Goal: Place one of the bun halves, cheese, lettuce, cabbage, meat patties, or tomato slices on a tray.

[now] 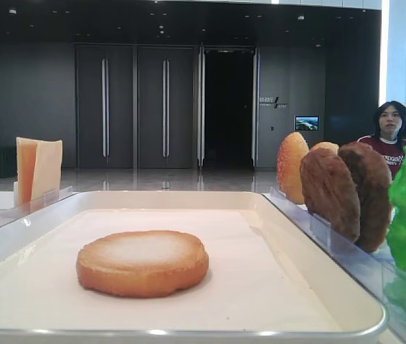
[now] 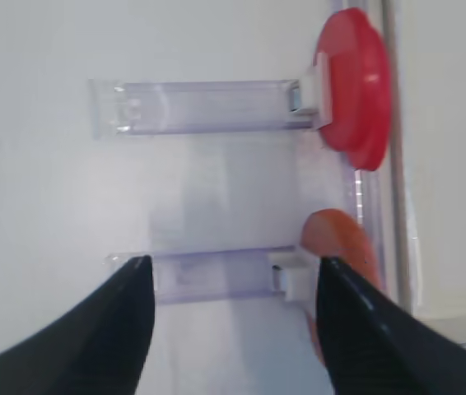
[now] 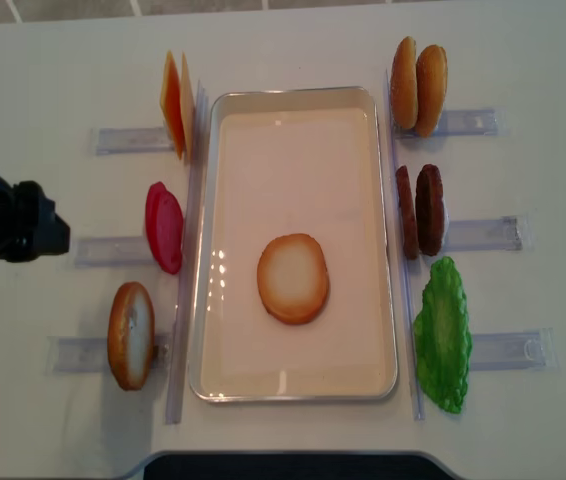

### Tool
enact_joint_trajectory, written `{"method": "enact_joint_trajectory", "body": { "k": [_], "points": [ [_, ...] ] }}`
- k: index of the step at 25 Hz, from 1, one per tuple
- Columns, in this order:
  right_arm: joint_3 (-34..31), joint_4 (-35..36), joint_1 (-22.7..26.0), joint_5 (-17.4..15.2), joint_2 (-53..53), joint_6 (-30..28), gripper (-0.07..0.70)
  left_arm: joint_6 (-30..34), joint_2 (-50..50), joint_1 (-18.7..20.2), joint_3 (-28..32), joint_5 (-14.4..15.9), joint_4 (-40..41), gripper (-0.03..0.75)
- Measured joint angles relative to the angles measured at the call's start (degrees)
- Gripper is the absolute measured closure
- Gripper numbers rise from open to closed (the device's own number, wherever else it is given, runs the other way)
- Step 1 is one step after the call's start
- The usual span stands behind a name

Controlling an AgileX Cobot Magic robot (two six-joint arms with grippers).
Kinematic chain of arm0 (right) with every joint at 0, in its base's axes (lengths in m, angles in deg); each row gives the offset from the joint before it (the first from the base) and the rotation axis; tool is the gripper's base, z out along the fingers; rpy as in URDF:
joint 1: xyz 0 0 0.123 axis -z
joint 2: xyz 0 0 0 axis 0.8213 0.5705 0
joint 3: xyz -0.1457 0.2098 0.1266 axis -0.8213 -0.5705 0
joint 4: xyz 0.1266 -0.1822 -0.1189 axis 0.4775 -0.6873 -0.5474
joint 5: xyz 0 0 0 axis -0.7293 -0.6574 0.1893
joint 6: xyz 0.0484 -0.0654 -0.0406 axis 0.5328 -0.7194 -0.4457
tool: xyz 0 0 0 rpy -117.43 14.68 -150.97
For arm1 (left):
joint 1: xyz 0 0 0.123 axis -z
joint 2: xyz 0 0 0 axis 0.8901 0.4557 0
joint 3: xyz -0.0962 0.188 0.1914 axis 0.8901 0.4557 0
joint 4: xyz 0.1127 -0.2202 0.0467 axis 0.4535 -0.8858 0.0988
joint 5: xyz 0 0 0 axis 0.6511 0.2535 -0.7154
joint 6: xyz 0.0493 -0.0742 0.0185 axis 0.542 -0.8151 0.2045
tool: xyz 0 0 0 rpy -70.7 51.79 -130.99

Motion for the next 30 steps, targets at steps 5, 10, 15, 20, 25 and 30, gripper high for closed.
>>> {"method": "enact_joint_trajectory", "body": {
  "k": [5, 10, 15, 20, 25, 30],
  "points": [
    [0.0, 0.0, 0.0, 0.0, 0.0, 0.0, 0.165, -6.3, -0.66, -0.17, -0.24, 3.82, 10.18, 0.241],
    [0.0, 0.0, 0.0, 0.0, 0.0, 0.0, 0.165, -10.27, -1.17, -0.17, -0.06, 7.44, 15.41, 0.241],
    [0.0, 0.0, 0.0, 0.0, 0.0, 0.0, 0.165, -11.67, -7.16, -0.17, 4.03, 7.56, 15.65, 0.241],
    [0.0, 0.0, 0.0, 0.0, 0.0, 0.0, 0.165, -11.81, -19.47, -0.17, 12.07, 7.89, 15.65, 0.241],
    [0.0, 0.0, 0.0, 0.0, 0.0, 0.0, 0.165, -12.27, -32.39, -0.17, 18.4, 7.16, 15.44, 0.241],
    [0.0, 0.0, 0.0, 0.0, 0.0, 0.0, 0.165, -12.28, -43.95, -0.17, 19.45, 6.62, 14.39, 0.244]
  ]
}}
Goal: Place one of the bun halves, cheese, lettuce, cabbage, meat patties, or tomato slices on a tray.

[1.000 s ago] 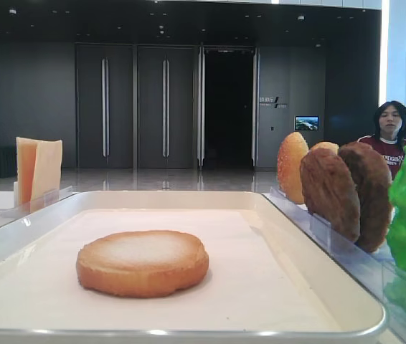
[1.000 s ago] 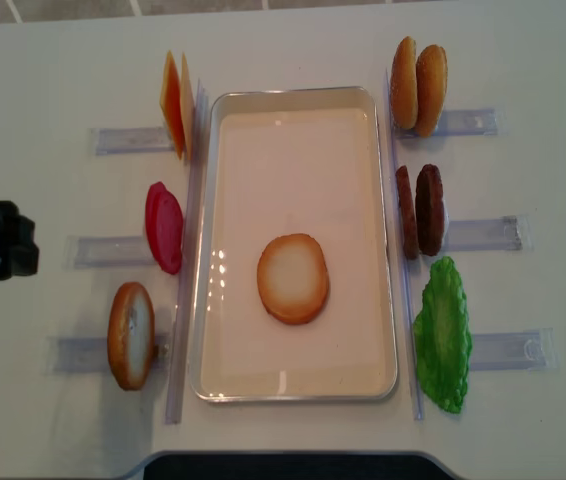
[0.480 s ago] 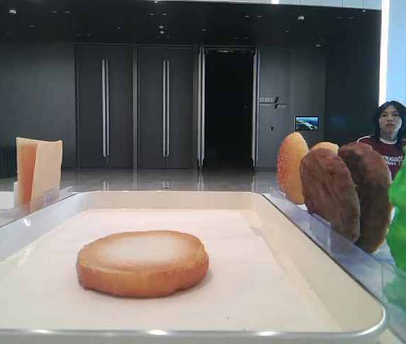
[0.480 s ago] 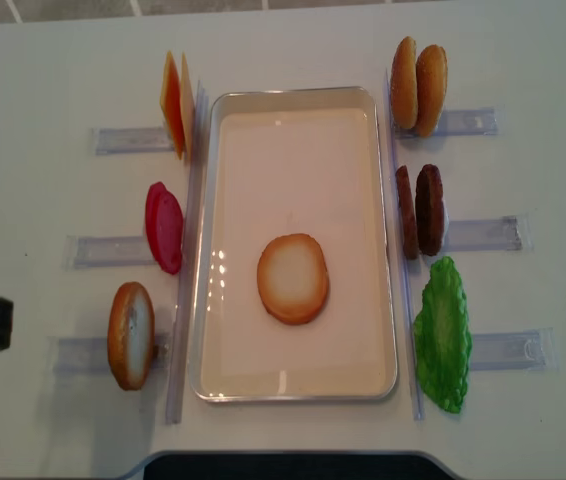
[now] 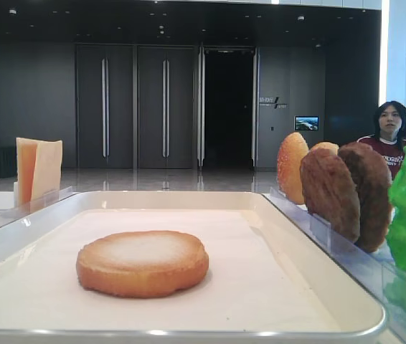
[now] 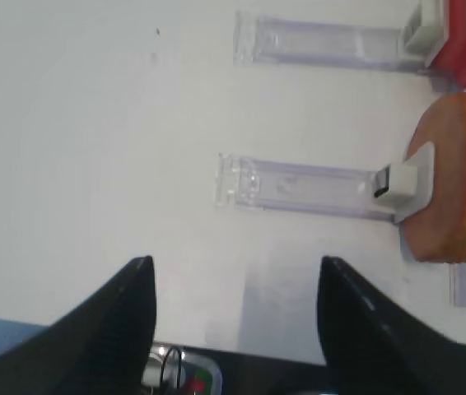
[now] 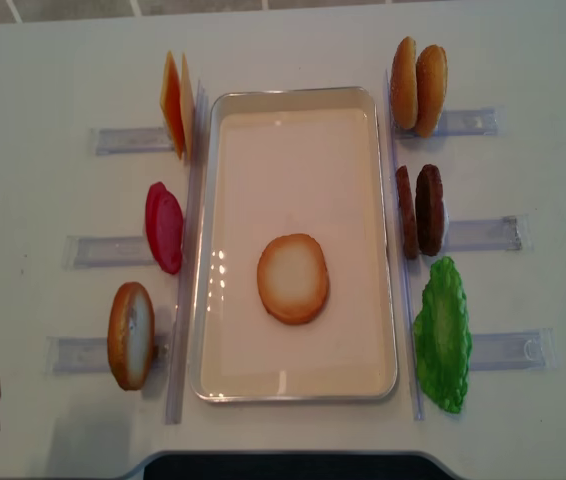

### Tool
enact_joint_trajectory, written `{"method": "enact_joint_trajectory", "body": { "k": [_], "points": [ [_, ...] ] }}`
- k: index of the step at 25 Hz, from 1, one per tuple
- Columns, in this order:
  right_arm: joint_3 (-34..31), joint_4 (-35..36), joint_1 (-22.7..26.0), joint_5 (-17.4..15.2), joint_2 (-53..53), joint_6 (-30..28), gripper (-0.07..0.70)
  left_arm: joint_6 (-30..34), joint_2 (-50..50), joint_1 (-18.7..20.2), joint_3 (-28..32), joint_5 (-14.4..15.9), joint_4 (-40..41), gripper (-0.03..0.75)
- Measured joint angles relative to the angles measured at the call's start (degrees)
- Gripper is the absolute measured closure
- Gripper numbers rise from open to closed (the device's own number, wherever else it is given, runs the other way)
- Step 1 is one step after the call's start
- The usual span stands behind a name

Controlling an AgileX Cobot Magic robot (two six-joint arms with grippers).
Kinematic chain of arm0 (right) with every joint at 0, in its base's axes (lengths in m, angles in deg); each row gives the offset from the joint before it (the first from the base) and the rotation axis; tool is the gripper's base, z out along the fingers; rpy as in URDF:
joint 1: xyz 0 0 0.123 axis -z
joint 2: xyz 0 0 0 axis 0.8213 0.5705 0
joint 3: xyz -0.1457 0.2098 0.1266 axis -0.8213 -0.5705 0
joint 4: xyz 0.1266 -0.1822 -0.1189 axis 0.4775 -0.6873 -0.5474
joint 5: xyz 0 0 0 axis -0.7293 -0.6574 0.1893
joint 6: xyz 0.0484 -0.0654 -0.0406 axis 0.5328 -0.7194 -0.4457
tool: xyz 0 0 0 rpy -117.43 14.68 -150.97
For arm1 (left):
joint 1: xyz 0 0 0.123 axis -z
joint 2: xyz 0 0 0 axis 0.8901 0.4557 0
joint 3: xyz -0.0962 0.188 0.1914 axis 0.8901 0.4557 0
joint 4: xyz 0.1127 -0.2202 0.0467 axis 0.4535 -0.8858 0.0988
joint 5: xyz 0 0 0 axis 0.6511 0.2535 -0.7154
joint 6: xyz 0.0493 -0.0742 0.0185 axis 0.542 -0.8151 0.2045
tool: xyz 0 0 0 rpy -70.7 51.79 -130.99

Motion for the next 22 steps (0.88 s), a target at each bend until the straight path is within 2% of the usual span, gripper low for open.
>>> {"method": "enact_joint_trajectory", "body": {
  "k": [11, 22],
  "points": [
    [0.0, 0.0, 0.0, 0.0, 0.0, 0.0, 0.165, 0.0, -19.23, 0.0, 0.0, 0.23, 0.0, 0.244],
    [0.0, 0.0, 0.0, 0.0, 0.0, 0.0, 0.165, 0.0, -20.21, 0.0, 0.0, 0.34, 0.0, 0.244]
  ]
}}
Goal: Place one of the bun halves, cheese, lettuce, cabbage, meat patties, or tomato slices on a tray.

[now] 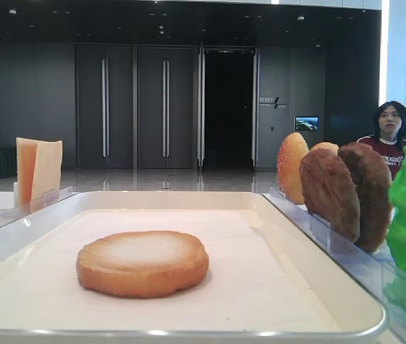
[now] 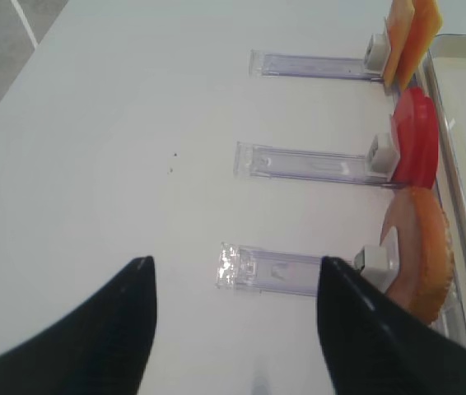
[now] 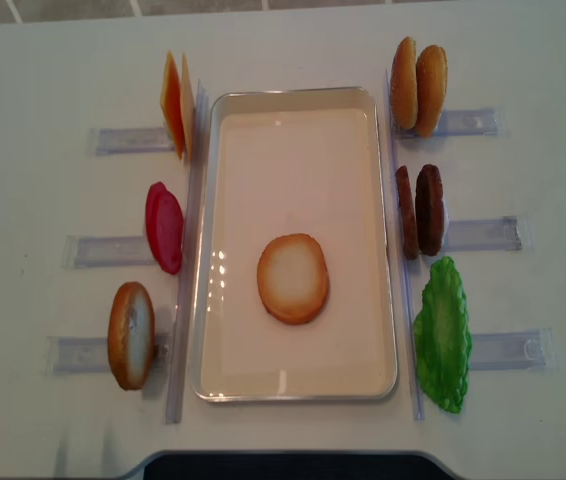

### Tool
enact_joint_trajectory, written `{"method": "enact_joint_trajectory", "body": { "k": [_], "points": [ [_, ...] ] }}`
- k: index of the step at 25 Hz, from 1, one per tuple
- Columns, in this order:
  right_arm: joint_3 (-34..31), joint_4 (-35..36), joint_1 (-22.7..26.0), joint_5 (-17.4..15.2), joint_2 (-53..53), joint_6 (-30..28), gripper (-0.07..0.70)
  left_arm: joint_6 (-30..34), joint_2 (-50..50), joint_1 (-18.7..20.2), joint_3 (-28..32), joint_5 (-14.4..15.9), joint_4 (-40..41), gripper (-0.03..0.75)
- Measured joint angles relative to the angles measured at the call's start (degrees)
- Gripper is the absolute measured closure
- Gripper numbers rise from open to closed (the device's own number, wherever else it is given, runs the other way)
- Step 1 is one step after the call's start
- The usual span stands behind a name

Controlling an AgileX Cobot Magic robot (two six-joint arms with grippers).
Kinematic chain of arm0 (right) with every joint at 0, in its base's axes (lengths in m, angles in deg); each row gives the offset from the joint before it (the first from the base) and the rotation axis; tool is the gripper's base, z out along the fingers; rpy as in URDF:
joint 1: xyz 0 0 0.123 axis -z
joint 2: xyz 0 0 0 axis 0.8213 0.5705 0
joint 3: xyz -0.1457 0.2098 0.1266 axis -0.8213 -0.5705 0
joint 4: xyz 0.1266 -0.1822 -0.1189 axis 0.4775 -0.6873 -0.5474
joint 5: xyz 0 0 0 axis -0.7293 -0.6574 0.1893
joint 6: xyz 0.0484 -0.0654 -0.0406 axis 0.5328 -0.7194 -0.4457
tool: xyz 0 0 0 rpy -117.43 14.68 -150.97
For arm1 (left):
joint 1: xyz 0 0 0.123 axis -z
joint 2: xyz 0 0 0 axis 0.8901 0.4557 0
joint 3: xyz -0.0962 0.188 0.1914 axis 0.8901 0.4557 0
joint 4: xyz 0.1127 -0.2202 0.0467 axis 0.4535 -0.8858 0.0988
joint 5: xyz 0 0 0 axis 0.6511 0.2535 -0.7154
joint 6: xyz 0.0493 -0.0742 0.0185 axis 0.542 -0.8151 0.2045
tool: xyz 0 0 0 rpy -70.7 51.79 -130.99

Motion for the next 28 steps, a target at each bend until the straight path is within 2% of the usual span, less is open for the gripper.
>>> {"method": "enact_joint_trajectory", "body": {
  "k": [17, 28],
  "points": [
    [0.0, 0.0, 0.0, 0.0, 0.0, 0.0, 0.165, 0.0, 0.0, 0.0, 0.0, 0.0, 0.05, 0.244],
    [0.0, 0.0, 0.0, 0.0, 0.0, 0.0, 0.165, -1.55, 0.0, 0.0, 0.0, 0.0, 3.17, 0.244]
  ]
}}
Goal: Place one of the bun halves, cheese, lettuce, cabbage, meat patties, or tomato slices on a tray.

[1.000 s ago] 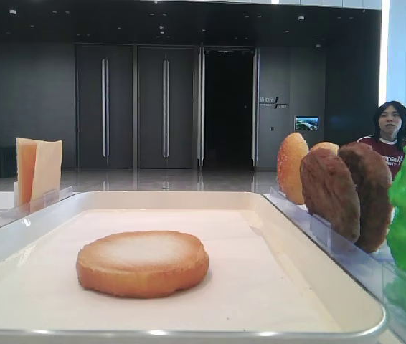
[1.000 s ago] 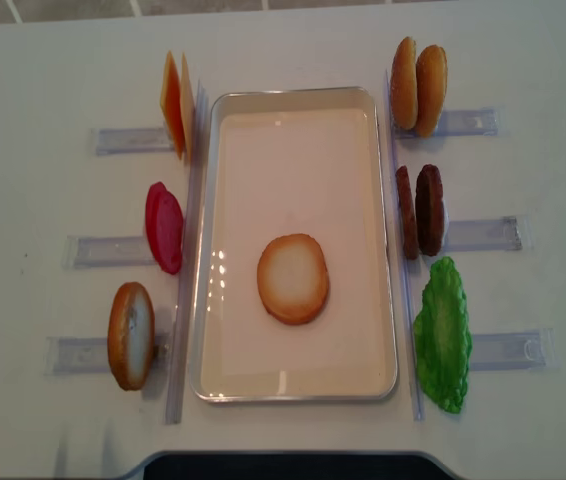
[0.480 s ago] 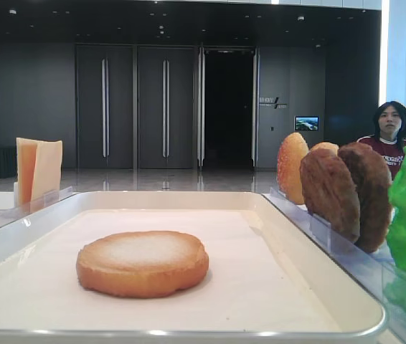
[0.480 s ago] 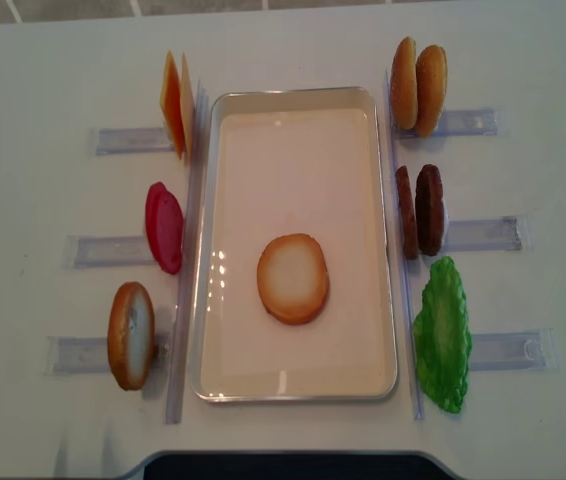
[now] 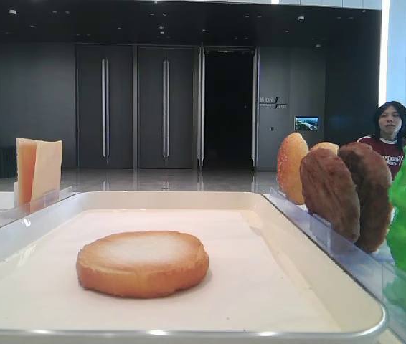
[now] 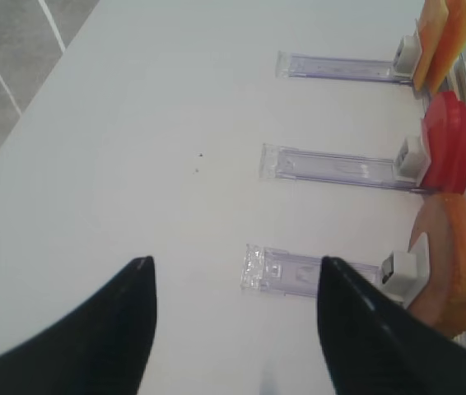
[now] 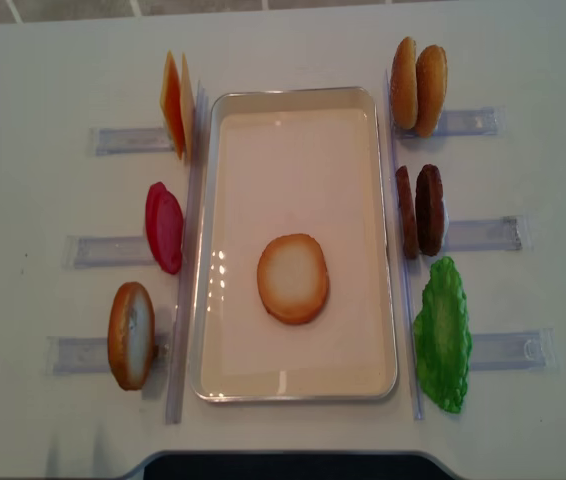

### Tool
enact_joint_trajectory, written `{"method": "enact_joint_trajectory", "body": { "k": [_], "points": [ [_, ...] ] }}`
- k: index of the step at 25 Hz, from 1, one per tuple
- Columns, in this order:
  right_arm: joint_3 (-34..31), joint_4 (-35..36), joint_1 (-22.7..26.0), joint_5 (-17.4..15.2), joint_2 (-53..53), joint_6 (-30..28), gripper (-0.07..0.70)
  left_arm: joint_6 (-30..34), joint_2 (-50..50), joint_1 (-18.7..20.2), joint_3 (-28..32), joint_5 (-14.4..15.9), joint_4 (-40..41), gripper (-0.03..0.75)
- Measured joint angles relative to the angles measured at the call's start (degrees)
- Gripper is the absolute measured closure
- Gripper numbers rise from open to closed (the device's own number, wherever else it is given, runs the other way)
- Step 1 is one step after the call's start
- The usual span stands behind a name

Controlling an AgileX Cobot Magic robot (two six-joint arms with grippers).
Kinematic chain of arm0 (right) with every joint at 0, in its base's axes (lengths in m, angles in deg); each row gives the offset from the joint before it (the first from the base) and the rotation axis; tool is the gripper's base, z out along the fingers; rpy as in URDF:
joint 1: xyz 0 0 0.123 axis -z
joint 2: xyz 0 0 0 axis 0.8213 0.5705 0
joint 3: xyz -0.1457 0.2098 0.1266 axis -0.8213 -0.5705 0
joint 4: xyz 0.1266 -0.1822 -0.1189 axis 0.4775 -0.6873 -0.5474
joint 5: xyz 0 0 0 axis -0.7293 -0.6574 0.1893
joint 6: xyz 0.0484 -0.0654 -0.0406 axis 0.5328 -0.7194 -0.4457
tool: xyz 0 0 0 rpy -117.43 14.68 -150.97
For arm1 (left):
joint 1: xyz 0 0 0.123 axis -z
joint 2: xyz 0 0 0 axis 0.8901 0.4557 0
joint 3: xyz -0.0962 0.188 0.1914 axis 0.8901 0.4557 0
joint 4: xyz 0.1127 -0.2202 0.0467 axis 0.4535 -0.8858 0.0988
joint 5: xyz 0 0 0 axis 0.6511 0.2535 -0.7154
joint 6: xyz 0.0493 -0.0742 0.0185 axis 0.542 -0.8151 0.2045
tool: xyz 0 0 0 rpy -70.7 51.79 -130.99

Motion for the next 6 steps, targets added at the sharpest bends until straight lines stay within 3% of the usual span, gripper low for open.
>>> {"method": "enact_joint_trajectory", "body": {
  "k": [6],
  "points": [
    [0.0, 0.0, 0.0, 0.0, 0.0, 0.0, 0.165, 0.0, 0.0, 0.0, 0.0, 0.0, 0.0, 0.244]
  ]
}}
